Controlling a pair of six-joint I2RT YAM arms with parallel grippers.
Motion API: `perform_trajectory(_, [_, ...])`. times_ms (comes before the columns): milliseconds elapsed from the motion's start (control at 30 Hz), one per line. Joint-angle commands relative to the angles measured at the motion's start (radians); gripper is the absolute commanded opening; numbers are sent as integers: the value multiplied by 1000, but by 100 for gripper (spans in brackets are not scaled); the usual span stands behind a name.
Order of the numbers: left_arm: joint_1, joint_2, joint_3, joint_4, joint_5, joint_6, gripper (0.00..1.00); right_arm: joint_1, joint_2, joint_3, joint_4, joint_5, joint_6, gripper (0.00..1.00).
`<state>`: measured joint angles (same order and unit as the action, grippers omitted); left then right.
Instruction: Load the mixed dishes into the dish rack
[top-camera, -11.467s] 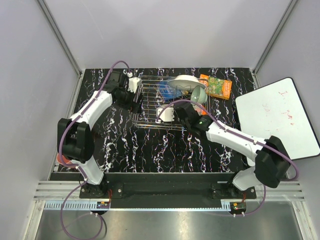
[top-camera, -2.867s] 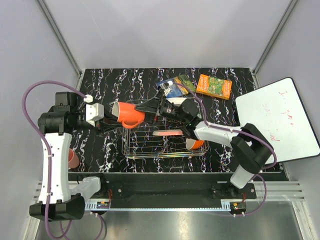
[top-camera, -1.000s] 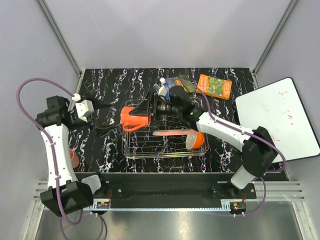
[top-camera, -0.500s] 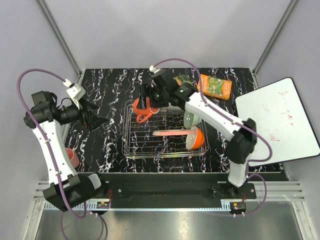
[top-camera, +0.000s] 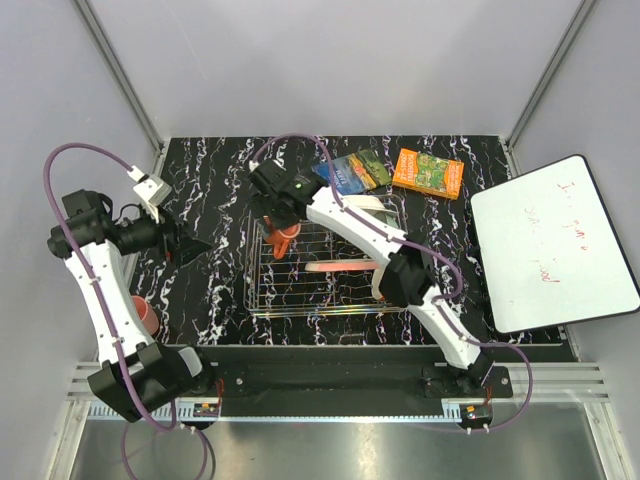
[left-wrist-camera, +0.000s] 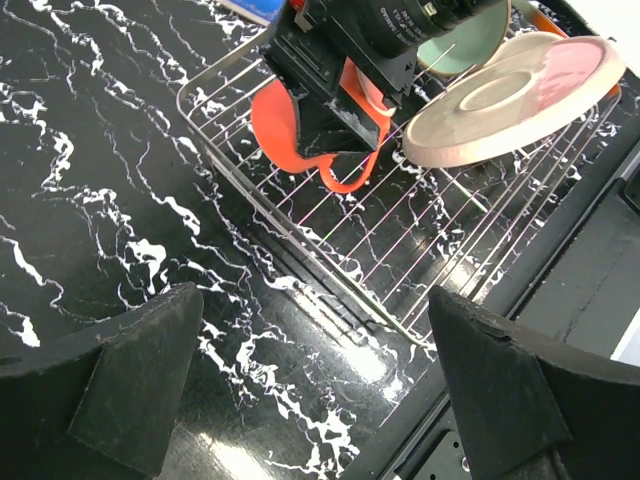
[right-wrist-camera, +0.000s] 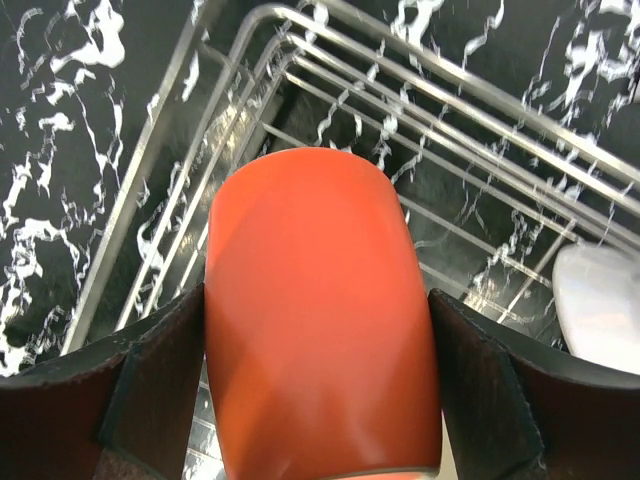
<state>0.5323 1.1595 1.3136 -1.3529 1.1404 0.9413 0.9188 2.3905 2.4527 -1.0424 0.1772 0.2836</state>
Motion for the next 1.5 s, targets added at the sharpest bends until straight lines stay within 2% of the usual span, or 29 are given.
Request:
perform_trajectory(0, [20, -27, -19, -61, -7, 51, 99, 17, 58, 179, -87, 74, -52, 0])
perform_trajectory(267, [31, -38, -40, -64, 7, 82, 99, 49, 90, 149, -120, 145, -70, 0])
perform_trajectory(767, [51, -47, 3, -64, 16, 70, 99, 52, 171, 200, -136, 90, -92, 0])
perform_trajectory(900, [51, -55, 7, -68, 25, 68, 99, 52, 185, 200, -122, 90, -101, 19])
perform_trajectory(933, [52, -55, 6, -68, 27, 71, 99, 54, 187, 201, -117, 93, -106, 32])
perform_trajectory(1000, [52, -58, 1, -68, 27, 71, 99, 52, 188, 204, -99, 102, -112, 45])
perform_trajectory(1267, [52, -58, -7, -72, 35, 70, 99, 54, 196, 213, -21, 136, -153, 57])
perform_trajectory(1300, [52, -60, -10, -71, 35, 71, 99, 54, 196, 212, -16, 136, -159, 62])
perform_trajectory(1400, [52, -58, -22, -68, 25, 70, 99, 54, 197, 213, -4, 128, -167, 99])
perform_trajectory(1467, [52, -41, -22, -72, 19, 45, 99, 52, 191, 210, -1, 130, -162, 100])
